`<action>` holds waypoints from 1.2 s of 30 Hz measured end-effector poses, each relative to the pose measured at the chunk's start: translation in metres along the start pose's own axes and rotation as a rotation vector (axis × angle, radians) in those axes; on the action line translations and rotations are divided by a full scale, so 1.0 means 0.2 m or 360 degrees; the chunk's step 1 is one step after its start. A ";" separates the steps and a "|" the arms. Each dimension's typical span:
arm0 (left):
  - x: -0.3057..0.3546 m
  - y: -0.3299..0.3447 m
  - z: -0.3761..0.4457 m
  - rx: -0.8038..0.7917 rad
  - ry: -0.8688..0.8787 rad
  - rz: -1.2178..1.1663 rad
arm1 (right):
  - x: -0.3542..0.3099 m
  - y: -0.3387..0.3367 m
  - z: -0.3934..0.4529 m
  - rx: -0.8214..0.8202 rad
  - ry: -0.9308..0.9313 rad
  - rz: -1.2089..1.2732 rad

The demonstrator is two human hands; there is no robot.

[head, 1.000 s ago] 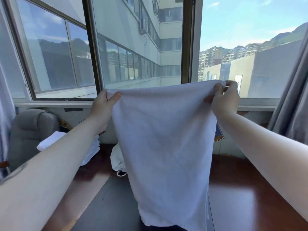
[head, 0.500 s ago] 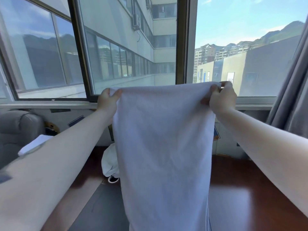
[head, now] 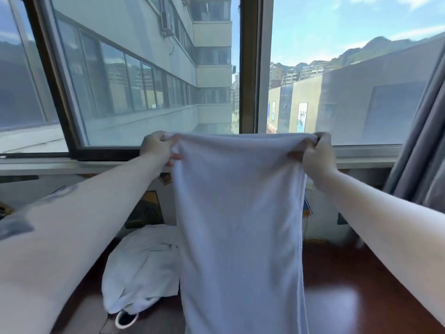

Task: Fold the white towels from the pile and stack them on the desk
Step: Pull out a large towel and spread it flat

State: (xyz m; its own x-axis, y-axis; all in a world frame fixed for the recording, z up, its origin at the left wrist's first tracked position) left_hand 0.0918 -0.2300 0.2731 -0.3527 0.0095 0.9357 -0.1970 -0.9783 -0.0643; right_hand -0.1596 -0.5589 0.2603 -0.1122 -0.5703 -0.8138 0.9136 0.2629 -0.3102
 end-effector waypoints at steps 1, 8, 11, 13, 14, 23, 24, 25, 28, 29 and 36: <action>0.07 0.03 0.05 -0.0007 0.0061 -0.0122 | -0.04 -0.03 0.05 0.0084 -0.0048 0.0037; 0.25 -0.01 -0.05 -0.0075 0.0430 -0.0444 | -0.18 -0.22 0.01 0.0388 -0.0276 0.0200; 0.04 -0.06 -0.27 -0.0171 0.0384 -0.0398 | -0.01 -0.20 -0.18 0.0232 -0.0295 0.0258; -0.17 -0.09 -0.46 -0.0290 0.0293 -0.0363 | 0.18 -0.18 -0.36 0.0109 -0.0241 0.0250; -0.29 -0.11 -0.56 -0.0335 0.0226 -0.0325 | 0.28 -0.15 -0.46 0.0035 -0.0206 0.0240; -1.27 -0.34 -1.58 -0.0495 -0.0504 0.0030 | 1.14 -0.11 -1.62 -0.0703 0.0351 0.0111; -1.32 -0.36 -1.68 -0.0524 -0.0539 0.0060 | 1.20 -0.13 -1.72 -0.0749 0.0386 0.0090; -1.37 -0.37 -1.76 -0.0544 -0.0584 0.0083 | 1.25 -0.16 -1.82 -0.0792 0.0419 0.0057; -1.45 -0.42 -1.99 -0.0586 -0.0704 0.0104 | 1.34 -0.25 -2.04 -0.0863 0.0488 -0.0024; -1.46 -0.43 -2.06 -0.0595 -0.0735 0.0103 | 1.36 -0.27 -2.09 -0.0895 0.0493 -0.0046; -1.53 -0.55 -2.40 -0.0686 -0.0817 0.0350 | 1.39 -0.39 -2.38 -0.1064 0.0412 -0.0308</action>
State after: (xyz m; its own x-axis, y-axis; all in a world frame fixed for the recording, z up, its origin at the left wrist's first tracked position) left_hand -0.2184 -0.0264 -0.1737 0.0296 -0.3817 0.9238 -0.5529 -0.7762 -0.3030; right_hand -0.4488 -0.3677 -0.1750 -0.4111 -0.4744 -0.7784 0.4445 0.6411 -0.6256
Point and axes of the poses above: each hand's wrist, its own z-axis towards the middle knuckle, its own y-axis out of the palm, x = y × z, the point moved 10 cm from there along z, towards the middle knuckle, and after that the axes turned 10 degrees about -z, right-handed, at the moved point
